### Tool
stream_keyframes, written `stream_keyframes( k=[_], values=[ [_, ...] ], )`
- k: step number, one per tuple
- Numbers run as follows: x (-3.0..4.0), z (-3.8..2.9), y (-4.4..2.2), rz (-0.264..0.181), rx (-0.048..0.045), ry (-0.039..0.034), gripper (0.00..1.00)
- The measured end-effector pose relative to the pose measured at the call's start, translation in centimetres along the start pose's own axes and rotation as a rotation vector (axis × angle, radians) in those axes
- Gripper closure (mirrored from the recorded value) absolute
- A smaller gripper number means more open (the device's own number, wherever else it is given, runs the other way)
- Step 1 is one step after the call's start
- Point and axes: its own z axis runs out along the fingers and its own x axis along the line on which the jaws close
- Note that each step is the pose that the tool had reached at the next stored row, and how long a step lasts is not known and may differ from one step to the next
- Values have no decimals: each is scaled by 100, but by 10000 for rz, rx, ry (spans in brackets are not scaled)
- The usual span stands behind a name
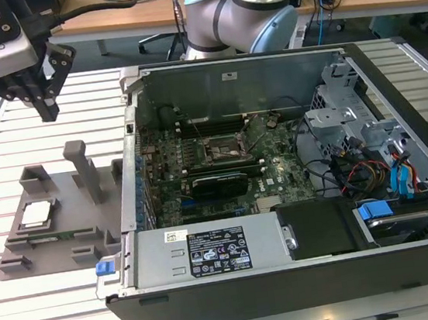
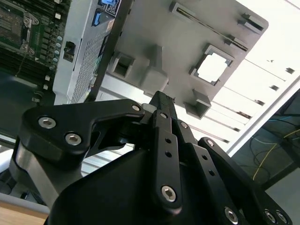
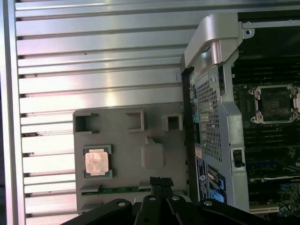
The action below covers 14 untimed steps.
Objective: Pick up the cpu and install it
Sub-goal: 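Reach for the cpu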
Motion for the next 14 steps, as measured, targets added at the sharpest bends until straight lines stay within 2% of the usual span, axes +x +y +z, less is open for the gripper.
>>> stream_keyframes(
  k=[14],
  values=[
    [212,-4,-16,-1,0,-1,89]
  ],
)
